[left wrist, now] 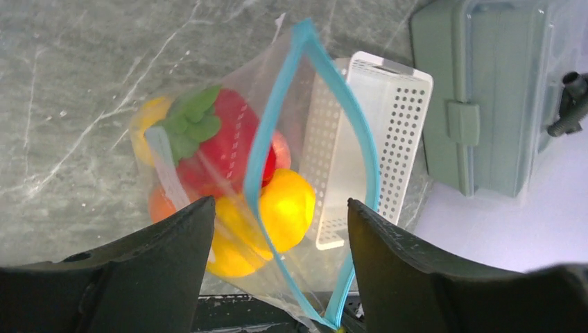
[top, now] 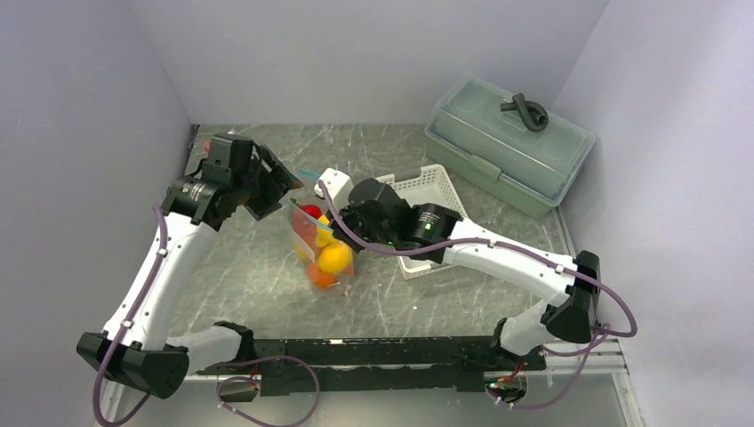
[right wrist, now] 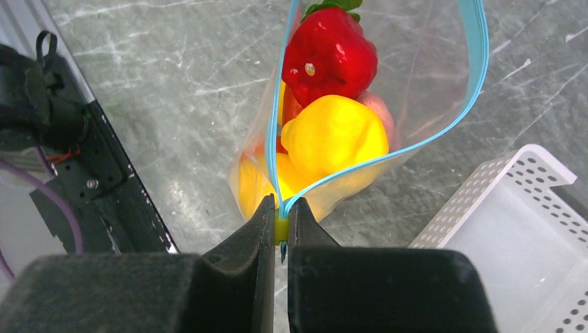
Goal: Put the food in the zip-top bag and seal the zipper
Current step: Adjust the zipper food storage bag at the center of the board, then zip the zipper food storage bag.
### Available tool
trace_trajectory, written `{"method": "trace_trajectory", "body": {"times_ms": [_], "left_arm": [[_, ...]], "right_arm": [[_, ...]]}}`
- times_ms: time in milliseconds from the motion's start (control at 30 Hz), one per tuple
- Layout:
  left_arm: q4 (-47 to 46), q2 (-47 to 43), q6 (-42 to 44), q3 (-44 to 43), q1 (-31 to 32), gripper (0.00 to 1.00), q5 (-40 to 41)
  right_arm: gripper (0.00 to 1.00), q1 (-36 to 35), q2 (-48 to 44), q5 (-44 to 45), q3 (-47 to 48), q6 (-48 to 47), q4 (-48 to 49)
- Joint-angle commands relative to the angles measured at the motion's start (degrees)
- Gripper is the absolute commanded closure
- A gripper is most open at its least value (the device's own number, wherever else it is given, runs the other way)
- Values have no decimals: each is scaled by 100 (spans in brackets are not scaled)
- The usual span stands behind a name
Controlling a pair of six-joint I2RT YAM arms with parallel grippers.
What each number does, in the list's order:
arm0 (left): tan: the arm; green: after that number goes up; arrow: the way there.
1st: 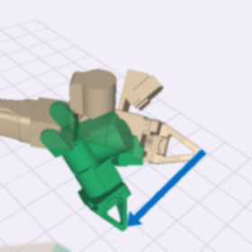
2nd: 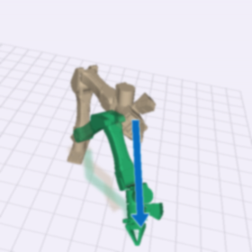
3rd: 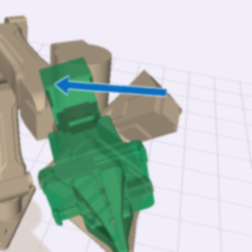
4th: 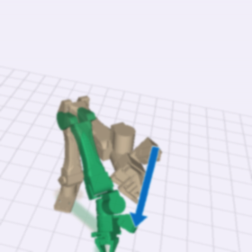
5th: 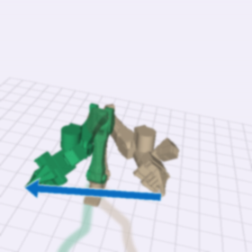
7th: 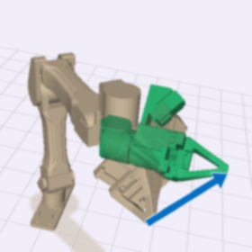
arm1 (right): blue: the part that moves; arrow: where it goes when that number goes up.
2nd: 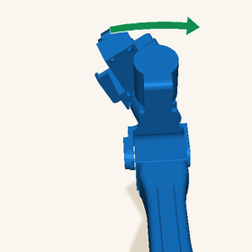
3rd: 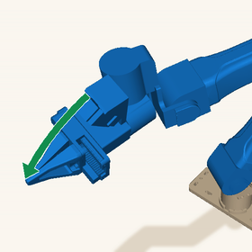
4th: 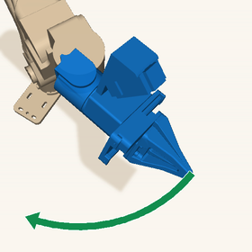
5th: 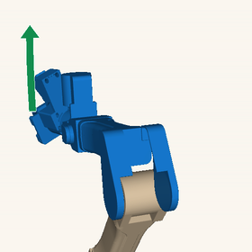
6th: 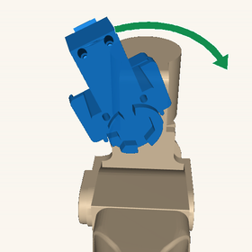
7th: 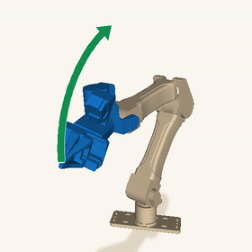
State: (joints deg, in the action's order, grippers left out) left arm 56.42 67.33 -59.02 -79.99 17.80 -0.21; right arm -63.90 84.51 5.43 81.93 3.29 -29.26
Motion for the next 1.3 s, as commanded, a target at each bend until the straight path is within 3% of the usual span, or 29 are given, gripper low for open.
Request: {"method": "trace_trajectory", "body": {"times_ms": [0, 567, 900, 1067, 1267], "left_arm": [[-530, -296, 1262, -329, -22, 24, -607], [-1639, -1597, 4454, 263, -25, 14, -3824], [-2572, -2110, 4630, 1009, -14, 11, -5353], [-3152, -2084, 4440, 1196, -5, 10, -6622], [-3625, -2142, 4210, 1472, 50, 8, -7208]], "right_arm": [[100, -9, -186, -435, 598, -714, -407], [100, -17, -525, -1973, 1533, -1692, -1904], [100, -25, -664, -2892, 1748, -1881, -2290], [100, -35, -669, -3463, 1825, -1945, -2298], [100, -44, -515, -3759, 2061, -1847, -2229]]}}
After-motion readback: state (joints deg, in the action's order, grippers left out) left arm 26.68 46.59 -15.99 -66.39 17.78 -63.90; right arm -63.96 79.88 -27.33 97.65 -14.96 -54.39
